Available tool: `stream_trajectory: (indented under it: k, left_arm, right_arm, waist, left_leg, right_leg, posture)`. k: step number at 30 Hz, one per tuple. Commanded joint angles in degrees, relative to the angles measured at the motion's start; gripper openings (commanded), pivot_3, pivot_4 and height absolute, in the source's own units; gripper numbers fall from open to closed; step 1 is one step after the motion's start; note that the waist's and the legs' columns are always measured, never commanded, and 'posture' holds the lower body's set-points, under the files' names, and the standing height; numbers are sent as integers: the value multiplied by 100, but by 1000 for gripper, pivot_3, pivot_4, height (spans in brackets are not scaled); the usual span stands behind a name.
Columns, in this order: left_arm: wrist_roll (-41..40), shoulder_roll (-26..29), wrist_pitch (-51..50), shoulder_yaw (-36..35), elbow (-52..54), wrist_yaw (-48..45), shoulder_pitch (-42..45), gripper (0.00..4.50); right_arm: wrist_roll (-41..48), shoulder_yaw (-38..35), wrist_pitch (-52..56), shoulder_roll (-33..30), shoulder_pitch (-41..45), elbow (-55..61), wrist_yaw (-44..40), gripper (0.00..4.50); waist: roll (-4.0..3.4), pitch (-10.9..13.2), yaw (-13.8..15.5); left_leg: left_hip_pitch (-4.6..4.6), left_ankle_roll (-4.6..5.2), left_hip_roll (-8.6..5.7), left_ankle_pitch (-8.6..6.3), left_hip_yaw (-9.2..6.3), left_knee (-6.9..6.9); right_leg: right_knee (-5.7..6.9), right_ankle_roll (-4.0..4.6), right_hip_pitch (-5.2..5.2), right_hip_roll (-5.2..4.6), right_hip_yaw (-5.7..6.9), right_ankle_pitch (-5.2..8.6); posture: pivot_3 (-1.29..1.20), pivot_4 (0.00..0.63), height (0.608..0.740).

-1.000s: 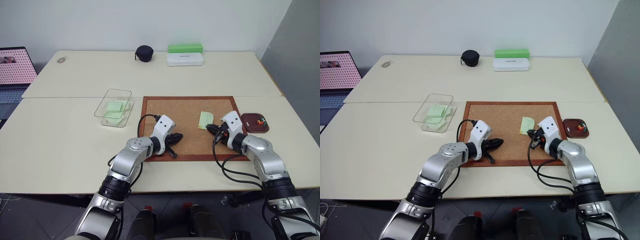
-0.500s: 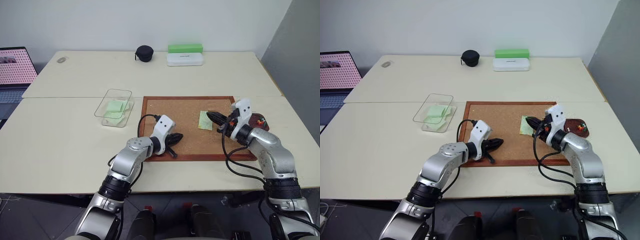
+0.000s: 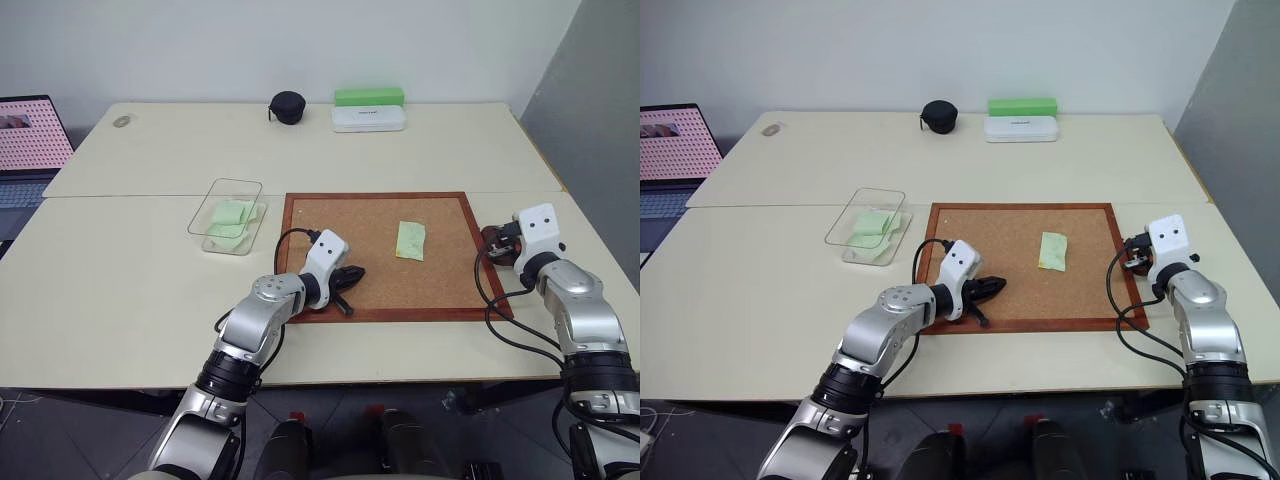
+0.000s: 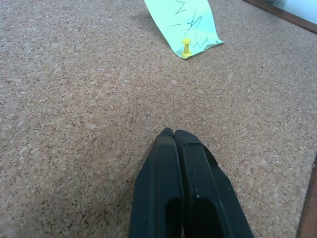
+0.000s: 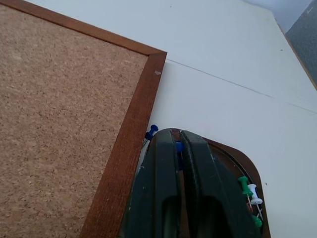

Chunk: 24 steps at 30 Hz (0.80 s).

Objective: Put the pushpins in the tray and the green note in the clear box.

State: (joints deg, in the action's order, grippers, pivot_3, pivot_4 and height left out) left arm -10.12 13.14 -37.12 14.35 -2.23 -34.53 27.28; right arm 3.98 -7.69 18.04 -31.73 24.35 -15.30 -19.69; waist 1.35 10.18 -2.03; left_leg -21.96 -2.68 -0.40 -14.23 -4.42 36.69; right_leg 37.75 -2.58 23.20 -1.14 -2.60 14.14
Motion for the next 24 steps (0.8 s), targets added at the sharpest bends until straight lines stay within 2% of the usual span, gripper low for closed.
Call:
stream_trajectory:
  k: [1, 3, 6, 13, 16, 24]
  left_arm:
    - [74, 61, -111, 37, -80, 25, -53, 0]
    - [69, 68, -122, 33, -53, 27, -70, 0]
    - [70, 76, -122, 33, -36, 31, -97, 0]
    - [67, 56, -108, 52, -48, 25, -99, 0]
    - [65, 50, -109, 64, -41, 17, -95, 0]
    - [75, 37, -83, 67, -99, 12, -55, 0]
  right_arm:
    - [-117, -20, -229, -68, 186, -108, 45, 723]
    - [-144, -23, -276, -63, 200, -149, 31, 1229]
    - [-221, 20, -382, -100, 186, -246, 8, 1668]
    - [-397, -73, -569, -175, 173, -363, 148, 3122]
    - [-109, -143, -653, -74, 128, -103, -79, 3785]
    - [1046, 420, -90, 366, -520, 1480, -1594, 3785]
  waist:
    - [0, 0, 1]
    - [0, 0, 1]
    - [0, 0, 1]
    - [0, 0, 1]
    - [0, 0, 0]
    - [0, 0, 3]
  left_leg:
    - [0, 0, 0, 0, -1, 0]
    - [0, 0, 1, 0, -1, 0]
    - [0, 0, 0, 0, -1, 0]
    - [0, 0, 1, 0, -1, 0]
    - [1, 0, 1, 0, -1, 0]
    - [0, 0, 2, 0, -6, 0]
  right_leg:
    - [0, 0, 0, 0, 1, 0]
    - [0, 0, 0, 0, 1, 0]
    - [0, 0, 0, 0, 1, 0]
    - [0, 0, 0, 0, 1, 0]
    - [0, 0, 0, 0, 0, 0]
    - [-1, 0, -2, 1, 4, 0]
  posture:
    - [0, 150, 740]
    - [0, 150, 740]
    - [0, 150, 740]
    - [0, 150, 740]
    - [0, 150, 740]
    - [0, 150, 740]
